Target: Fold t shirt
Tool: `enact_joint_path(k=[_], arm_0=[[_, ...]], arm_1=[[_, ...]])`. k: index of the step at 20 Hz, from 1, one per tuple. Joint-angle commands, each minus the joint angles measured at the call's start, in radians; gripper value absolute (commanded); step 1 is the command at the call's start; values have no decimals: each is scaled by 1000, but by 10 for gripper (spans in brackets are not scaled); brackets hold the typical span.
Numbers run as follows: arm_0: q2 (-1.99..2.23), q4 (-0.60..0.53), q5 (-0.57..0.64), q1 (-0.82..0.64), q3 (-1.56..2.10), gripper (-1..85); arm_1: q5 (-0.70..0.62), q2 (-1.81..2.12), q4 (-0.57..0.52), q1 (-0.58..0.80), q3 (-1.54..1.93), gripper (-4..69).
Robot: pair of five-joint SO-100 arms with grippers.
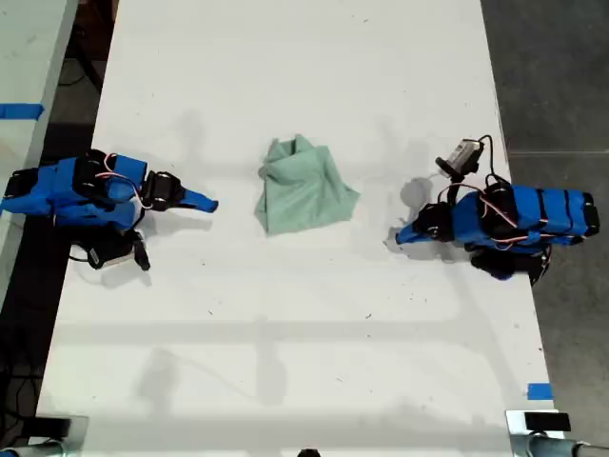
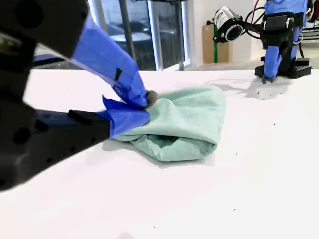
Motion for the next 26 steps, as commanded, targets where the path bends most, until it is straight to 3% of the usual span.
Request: enact_joint_path(k=[1, 26], arm_0=[[6, 3, -15, -11, 11, -2], [6, 11, -31, -5, 11, -2]], arm_1=[[5, 12, 2, -12, 46, -12], [3, 12, -6, -54, 44, -12]])
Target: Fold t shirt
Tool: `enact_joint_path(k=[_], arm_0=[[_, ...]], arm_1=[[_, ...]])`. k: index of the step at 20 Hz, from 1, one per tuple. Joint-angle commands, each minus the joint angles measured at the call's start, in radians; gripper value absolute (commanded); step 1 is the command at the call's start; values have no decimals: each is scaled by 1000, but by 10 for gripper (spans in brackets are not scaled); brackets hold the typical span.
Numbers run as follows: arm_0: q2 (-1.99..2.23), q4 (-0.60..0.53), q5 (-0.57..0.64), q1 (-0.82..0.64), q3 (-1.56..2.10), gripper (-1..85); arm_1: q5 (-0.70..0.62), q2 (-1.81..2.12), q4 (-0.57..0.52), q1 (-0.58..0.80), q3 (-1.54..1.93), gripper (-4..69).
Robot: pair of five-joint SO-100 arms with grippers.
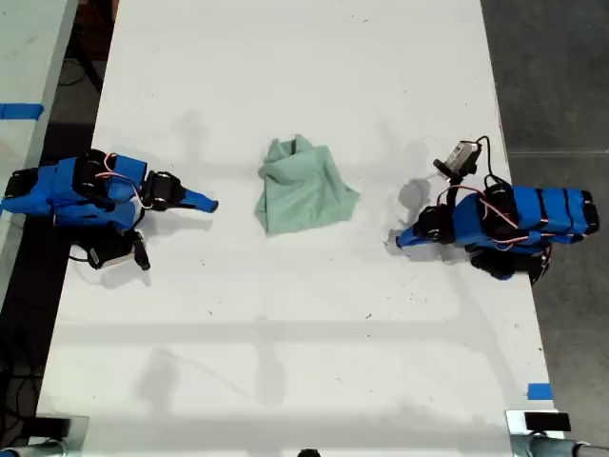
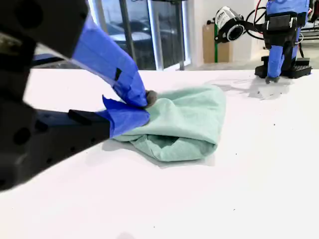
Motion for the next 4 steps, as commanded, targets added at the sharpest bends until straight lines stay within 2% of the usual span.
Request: enact_joint_path(k=[1, 4], arm_0=[[6, 14, -31, -5, 11, -2], [6, 20, -41, -3, 11, -2]], arm_1=[[-3, 12, -8, -17, 44, -12], [-12, 12, -9, -21, 44, -12]])
